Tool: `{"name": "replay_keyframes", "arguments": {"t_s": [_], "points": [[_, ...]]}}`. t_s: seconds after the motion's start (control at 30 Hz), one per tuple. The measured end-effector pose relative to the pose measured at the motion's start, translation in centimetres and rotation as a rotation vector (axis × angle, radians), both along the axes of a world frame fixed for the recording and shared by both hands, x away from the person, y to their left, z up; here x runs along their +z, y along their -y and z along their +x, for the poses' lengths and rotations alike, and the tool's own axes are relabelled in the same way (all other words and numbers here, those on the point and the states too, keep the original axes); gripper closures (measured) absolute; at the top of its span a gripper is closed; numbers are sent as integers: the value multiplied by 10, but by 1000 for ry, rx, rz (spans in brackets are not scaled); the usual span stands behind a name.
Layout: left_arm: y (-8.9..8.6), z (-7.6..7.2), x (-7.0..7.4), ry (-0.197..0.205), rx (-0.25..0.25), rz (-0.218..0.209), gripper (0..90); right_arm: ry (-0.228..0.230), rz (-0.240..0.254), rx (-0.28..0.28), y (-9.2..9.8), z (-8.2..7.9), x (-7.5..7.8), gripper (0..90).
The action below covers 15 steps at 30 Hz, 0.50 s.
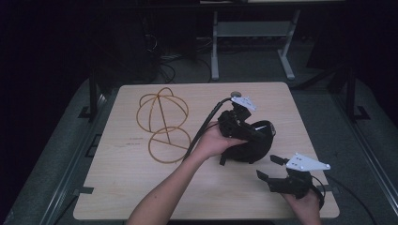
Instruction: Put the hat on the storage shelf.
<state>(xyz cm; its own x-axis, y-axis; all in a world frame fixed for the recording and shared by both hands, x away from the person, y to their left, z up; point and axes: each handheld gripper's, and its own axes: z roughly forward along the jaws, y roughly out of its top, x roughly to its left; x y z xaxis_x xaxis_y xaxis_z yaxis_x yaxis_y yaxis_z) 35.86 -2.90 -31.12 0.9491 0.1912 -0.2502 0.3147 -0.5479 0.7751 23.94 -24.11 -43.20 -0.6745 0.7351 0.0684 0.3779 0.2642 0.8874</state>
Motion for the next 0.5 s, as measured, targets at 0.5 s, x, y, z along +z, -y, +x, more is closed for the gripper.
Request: {"name": "replay_keyframes", "arguments": {"t_s": [0.5], "points": [[4, -3, 11, 23, -3, 2, 783, -28, 61, -10, -9, 18, -3, 296]]}}
